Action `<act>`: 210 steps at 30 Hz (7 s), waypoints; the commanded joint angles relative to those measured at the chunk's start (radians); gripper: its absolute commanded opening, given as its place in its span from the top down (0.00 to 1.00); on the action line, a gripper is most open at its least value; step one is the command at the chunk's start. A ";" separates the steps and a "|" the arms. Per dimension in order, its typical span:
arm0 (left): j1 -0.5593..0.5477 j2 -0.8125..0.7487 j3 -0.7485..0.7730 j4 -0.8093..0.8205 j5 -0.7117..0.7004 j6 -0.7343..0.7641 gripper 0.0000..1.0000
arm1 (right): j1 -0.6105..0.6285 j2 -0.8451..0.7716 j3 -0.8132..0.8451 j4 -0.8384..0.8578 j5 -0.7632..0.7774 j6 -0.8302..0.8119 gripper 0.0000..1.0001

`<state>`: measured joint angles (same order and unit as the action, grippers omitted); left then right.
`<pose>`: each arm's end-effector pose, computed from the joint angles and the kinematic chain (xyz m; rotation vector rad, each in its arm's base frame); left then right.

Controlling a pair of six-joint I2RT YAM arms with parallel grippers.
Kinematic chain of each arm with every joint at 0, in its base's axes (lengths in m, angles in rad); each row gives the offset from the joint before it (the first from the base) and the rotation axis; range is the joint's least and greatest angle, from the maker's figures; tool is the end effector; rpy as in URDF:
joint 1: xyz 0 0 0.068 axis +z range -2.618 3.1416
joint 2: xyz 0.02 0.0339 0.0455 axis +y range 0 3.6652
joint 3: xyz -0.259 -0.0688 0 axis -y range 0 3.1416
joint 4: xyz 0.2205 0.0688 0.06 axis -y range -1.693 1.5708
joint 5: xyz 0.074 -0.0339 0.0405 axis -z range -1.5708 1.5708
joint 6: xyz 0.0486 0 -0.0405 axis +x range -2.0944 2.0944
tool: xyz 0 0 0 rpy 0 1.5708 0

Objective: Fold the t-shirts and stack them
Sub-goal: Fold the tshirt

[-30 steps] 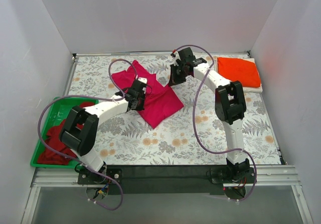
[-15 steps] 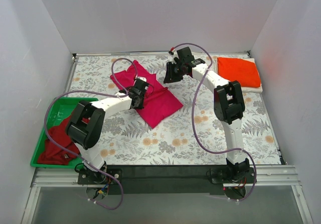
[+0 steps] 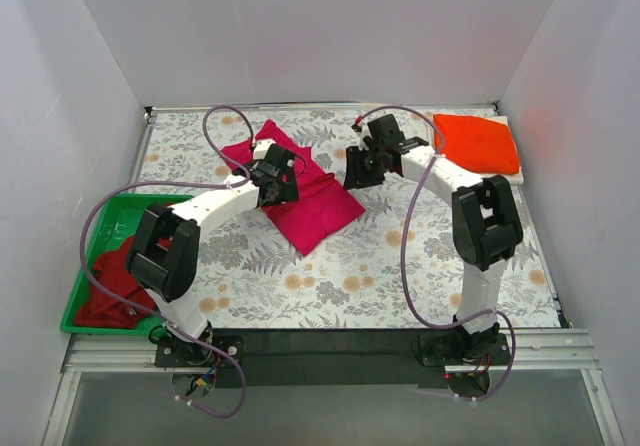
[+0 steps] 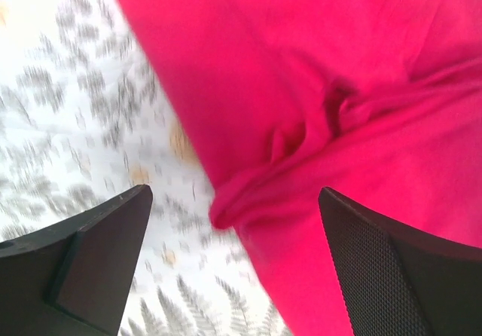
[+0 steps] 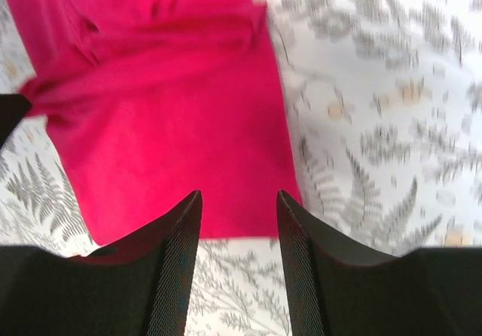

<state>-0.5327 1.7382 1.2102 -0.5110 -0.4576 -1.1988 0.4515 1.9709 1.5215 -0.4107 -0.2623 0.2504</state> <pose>0.3068 -0.1559 0.2083 -0.9497 2.2690 -0.1387 0.3764 0.1965 0.2186 -0.3712 2.4651 0.6261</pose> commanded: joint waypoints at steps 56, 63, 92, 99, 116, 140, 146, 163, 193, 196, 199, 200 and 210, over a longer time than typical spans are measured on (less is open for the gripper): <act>-0.156 -0.071 -0.268 -0.187 0.448 -0.425 1.00 | -0.158 -0.139 -0.533 0.287 -0.153 0.106 0.99; -0.156 -0.133 -0.377 -0.291 0.559 -0.278 1.00 | -0.128 -0.346 -0.782 0.135 -0.123 0.078 0.99; -0.185 -0.341 -0.291 -0.292 0.456 -0.410 0.70 | 0.289 -0.302 -0.402 0.056 -0.120 -0.166 0.75; -0.194 -0.244 -0.304 -0.265 0.505 -0.378 0.73 | 0.308 -0.187 -0.373 0.069 -0.097 -0.184 0.76; -0.196 -0.242 -0.350 -0.282 0.470 -0.354 0.75 | 0.119 -0.049 -0.133 0.084 0.120 -0.131 0.74; -0.173 -0.008 -0.074 -0.253 0.203 -0.320 0.80 | 0.118 -0.537 -0.555 0.133 -0.009 -0.085 0.73; -0.165 0.044 -0.008 -0.259 0.149 -0.291 0.81 | 0.118 -0.580 -0.598 0.133 -0.011 -0.083 0.73; -0.096 0.138 0.078 -0.196 0.172 -0.183 0.81 | 0.118 -0.567 -0.649 0.153 -0.060 -0.076 0.73; -0.065 -0.462 -0.465 -0.251 0.404 -0.338 0.28 | 0.226 -0.587 -0.773 0.141 -0.114 -0.095 0.55; -0.084 -0.468 -0.501 -0.242 0.418 -0.354 0.35 | 0.291 -0.595 -0.768 0.096 -0.036 -0.144 0.55; -0.105 -0.447 -0.497 -0.238 0.418 -0.355 0.36 | 0.370 -0.598 -0.764 0.079 0.053 -0.198 0.55; -0.111 -0.434 -0.492 -0.236 0.418 -0.357 0.36 | 0.390 -0.603 -0.762 0.073 0.078 -0.210 0.55; -0.145 -0.328 -0.471 -0.230 0.393 -0.366 0.40 | 0.484 -0.578 -0.747 0.024 0.215 -0.212 0.54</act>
<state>-0.6712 1.3930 0.7246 -0.7589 -0.0612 -1.5520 0.9169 1.3937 0.7528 -0.3531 -0.1112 0.0628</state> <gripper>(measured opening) 0.605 0.464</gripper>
